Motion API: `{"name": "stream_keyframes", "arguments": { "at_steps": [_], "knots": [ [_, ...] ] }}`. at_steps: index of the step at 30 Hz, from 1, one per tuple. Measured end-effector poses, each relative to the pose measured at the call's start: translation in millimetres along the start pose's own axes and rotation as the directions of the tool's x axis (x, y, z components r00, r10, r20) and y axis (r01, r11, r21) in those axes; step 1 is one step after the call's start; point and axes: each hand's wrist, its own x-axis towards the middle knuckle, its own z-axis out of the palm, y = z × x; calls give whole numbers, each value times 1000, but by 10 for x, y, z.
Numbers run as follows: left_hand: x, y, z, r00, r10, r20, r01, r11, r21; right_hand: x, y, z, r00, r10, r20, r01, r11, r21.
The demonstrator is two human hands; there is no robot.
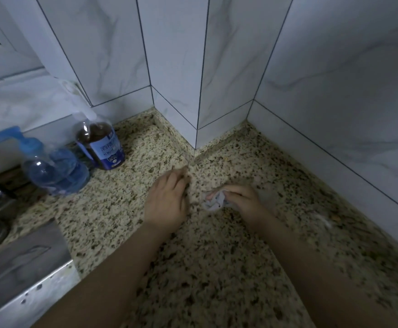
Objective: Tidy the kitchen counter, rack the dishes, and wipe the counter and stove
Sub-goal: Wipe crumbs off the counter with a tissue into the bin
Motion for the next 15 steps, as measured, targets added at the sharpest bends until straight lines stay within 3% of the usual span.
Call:
{"name": "stream_keyframes", "arguments": {
  "at_steps": [9,15],
  "knots": [
    [-922,313,-166,987,-59,152,45,995,91,-1181,178,139,996,89,-11,-89,995,-47],
    [-1118,634,-321,984,-104,144,87,989,124,-2111,154,189,986,165,12,-164,986,-37]
  ]
}}
